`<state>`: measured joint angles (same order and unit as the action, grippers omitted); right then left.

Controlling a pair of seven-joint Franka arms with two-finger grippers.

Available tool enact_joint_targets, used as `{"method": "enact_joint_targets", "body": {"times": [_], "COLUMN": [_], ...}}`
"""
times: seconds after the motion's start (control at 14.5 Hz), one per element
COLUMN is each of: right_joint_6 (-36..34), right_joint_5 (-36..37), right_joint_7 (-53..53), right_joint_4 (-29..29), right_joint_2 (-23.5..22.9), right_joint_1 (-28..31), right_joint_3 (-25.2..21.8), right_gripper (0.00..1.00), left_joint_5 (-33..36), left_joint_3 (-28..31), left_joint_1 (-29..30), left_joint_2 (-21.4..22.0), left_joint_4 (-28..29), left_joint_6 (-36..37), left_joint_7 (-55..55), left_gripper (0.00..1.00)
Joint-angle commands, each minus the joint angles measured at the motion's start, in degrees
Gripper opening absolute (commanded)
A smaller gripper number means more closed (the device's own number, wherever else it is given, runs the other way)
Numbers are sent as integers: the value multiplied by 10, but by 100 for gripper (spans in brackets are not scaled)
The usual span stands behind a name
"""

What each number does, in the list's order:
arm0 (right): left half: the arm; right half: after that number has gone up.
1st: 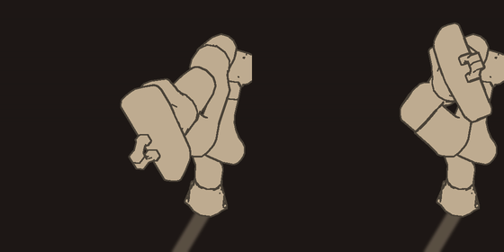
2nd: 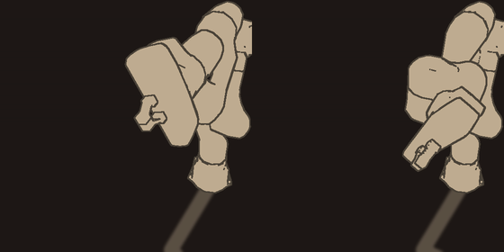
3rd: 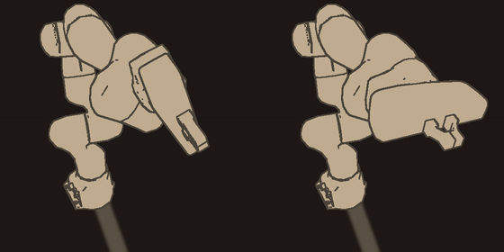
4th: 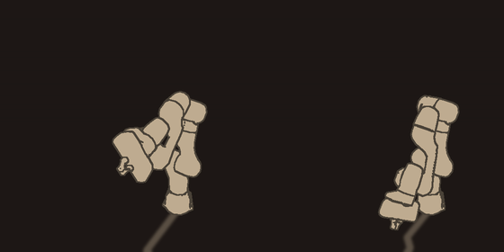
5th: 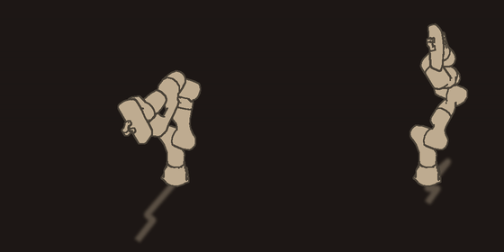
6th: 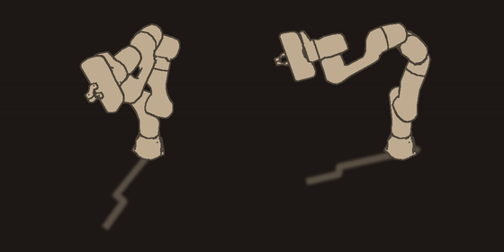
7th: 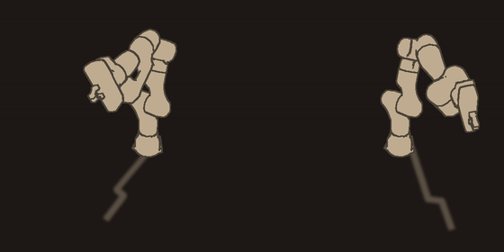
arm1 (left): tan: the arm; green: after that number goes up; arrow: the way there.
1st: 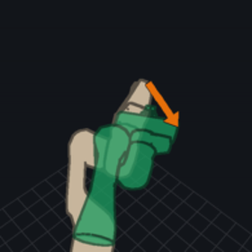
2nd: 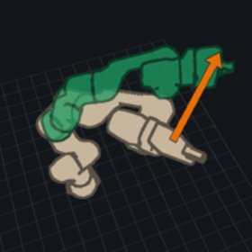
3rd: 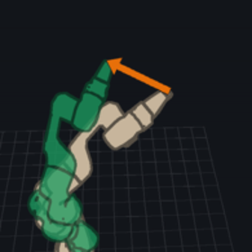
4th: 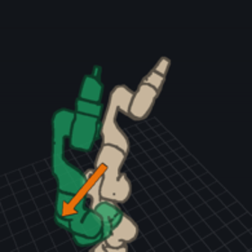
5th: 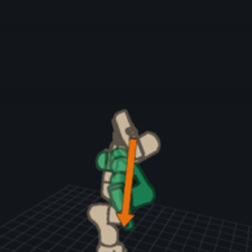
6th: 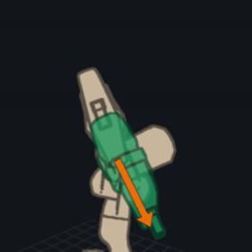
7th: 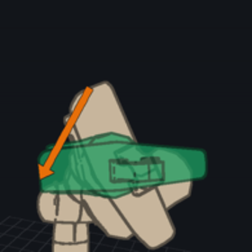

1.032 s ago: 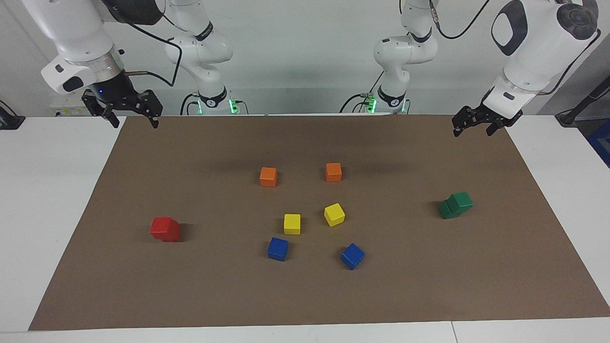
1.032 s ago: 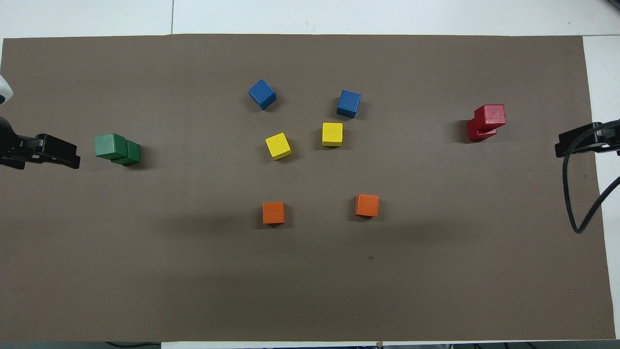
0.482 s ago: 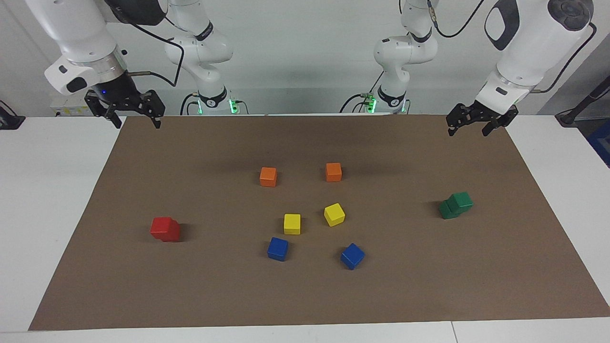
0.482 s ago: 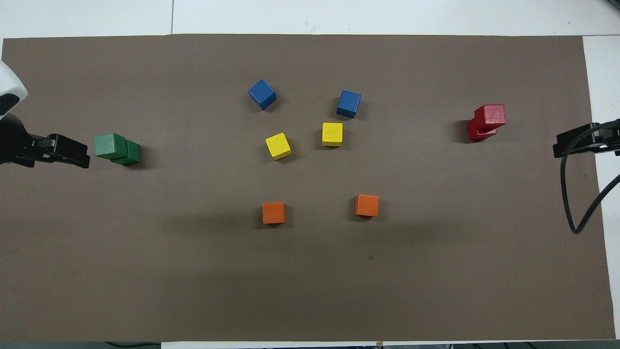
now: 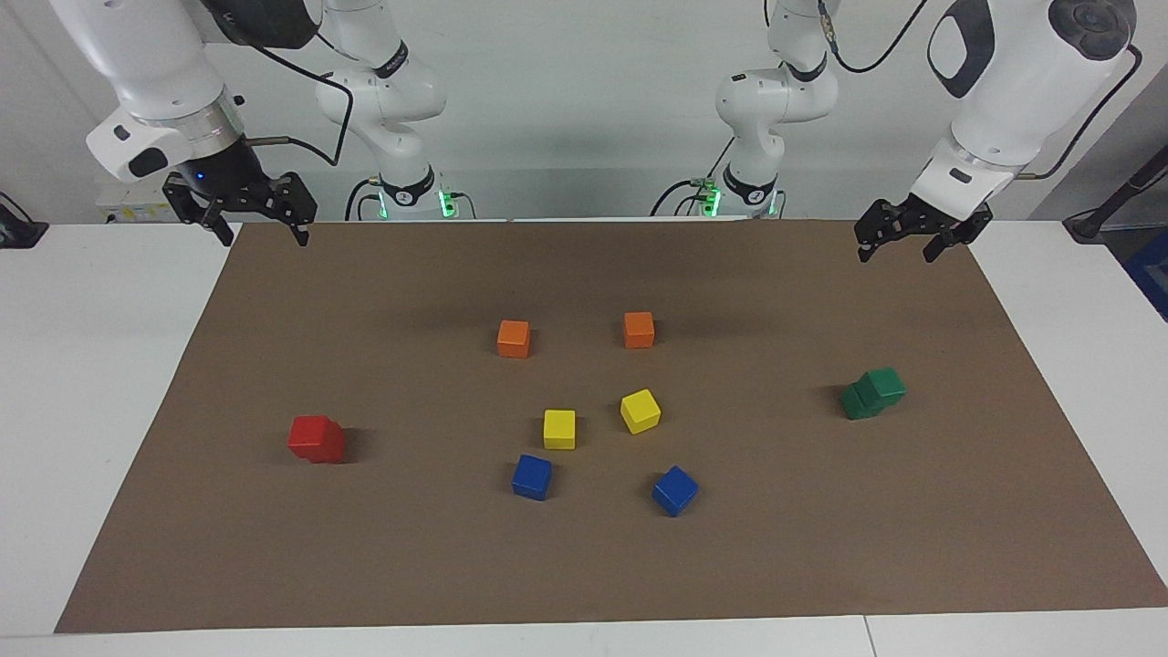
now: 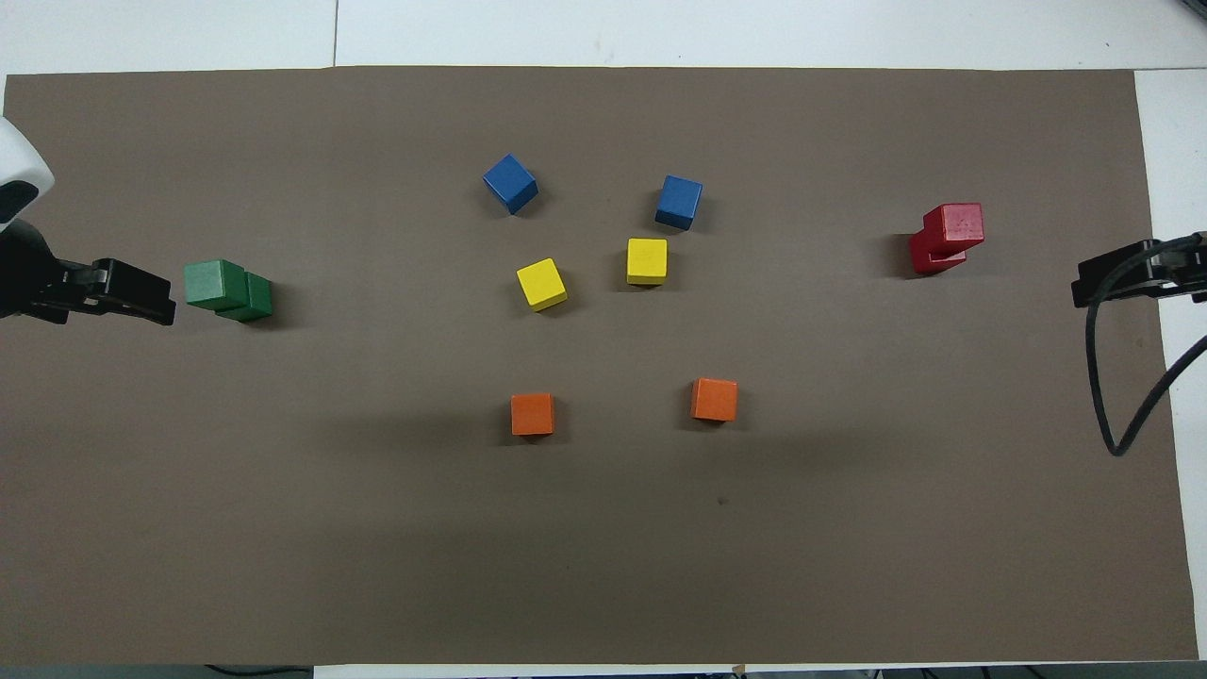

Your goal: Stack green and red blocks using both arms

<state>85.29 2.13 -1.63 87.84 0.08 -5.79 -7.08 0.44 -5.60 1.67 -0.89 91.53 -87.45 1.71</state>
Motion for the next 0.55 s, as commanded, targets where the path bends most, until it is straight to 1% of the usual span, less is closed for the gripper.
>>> {"method": "enact_joint_targets", "body": {"times": [0.0,0.21,0.48], "right_joint_6": [3,3,3], "right_joint_5": [9,9,9], "right_joint_7": [8,8,8], "right_joint_4": [8,8,8], "right_joint_2": [7,9,9], "right_joint_1": [-3,-2,-3], "right_joint_3": [0,0,0], "right_gripper": [100,100,100], "left_joint_5": [-4,-3,-3], "left_joint_3": [2,6,2], "left_joint_1": [-5,-4,-4], "left_joint_2": [1,-2,-1], "left_joint_4": [2,-14,-12], "left_joint_6": [-11,-7,-9], "left_joint_7": [-7,-13,-13], "left_gripper": [100,100,100]}}
